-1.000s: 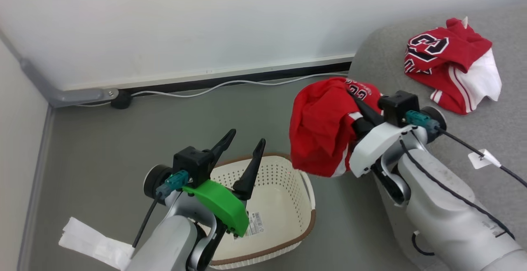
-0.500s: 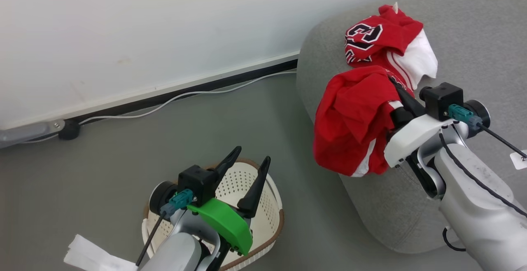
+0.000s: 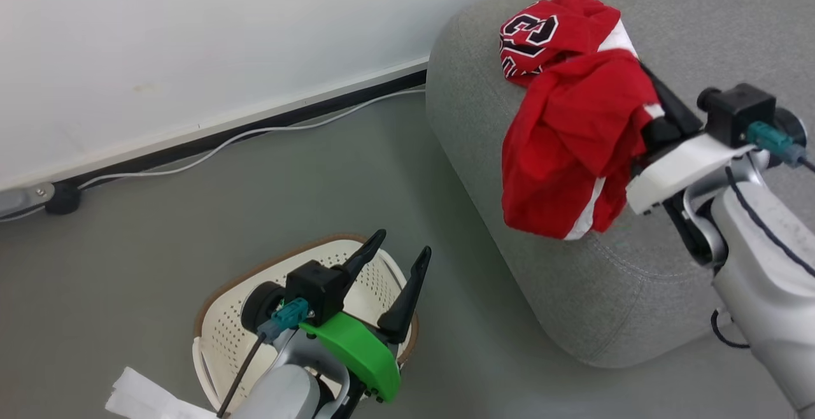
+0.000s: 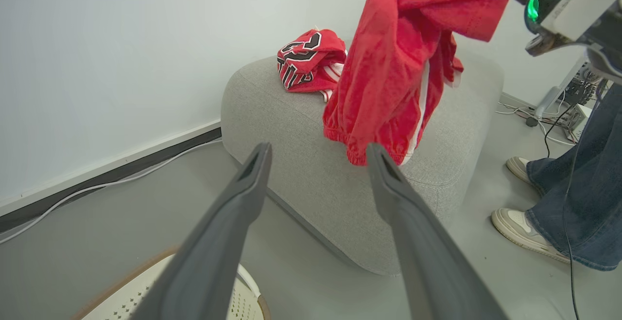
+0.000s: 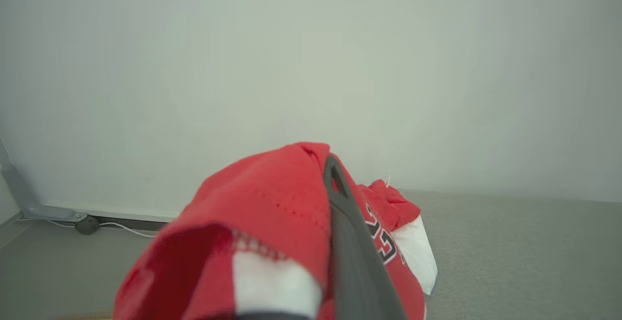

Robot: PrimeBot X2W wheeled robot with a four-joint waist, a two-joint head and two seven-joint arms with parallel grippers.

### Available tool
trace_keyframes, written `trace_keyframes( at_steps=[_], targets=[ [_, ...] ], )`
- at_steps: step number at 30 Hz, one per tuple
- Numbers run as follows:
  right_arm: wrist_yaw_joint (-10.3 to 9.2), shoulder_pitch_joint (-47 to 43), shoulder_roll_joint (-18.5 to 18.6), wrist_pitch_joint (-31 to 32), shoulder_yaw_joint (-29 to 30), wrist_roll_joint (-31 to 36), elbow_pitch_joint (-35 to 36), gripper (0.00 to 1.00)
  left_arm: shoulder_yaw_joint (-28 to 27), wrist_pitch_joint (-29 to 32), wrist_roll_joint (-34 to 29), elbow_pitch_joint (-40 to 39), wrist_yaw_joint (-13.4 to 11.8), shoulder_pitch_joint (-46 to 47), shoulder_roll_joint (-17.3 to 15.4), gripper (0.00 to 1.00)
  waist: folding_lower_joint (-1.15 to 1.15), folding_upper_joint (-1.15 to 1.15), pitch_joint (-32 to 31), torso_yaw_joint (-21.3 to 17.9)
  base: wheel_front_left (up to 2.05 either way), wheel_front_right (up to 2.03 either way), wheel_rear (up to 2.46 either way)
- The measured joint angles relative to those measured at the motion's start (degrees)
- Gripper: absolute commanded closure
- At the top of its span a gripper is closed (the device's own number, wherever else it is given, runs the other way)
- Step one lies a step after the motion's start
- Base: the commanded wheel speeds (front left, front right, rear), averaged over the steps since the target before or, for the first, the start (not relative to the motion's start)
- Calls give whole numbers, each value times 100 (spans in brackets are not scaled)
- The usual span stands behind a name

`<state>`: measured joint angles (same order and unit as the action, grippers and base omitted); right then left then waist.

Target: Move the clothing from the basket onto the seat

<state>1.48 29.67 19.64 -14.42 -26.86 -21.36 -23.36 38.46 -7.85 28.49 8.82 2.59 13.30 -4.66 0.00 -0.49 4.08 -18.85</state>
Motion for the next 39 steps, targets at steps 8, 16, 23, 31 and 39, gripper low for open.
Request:
trace_keyframes(
  at_steps=[8,16,23,31,39],
  targets=[
    [1,1012,200,-8,383,-48,292,100,-57,24,-107,-235,-62,66,-20,0,0,0,294,185,0,0,0],
    [-41,2359,561,274,862,-64,319,100,-142,133,-253,-599,-121,437,-160,0,0,0,747,541,0,0,0],
    [-327,3621,872,698,1530,-322,175,100,-296,279,-411,-901,-235,635,-320,0,0,0,1231,894,0,0,0],
    [-479,4312,1371,1080,1671,-207,-186,100,-363,326,-510,-1228,-263,942,-391,0,0,0,1870,1226,0,0,0],
    [-572,4381,1651,1133,1886,-101,-664,100,-449,376,-559,-1362,-264,1051,-516,0,1,0,2466,1461,0,0,0]
  ],
)
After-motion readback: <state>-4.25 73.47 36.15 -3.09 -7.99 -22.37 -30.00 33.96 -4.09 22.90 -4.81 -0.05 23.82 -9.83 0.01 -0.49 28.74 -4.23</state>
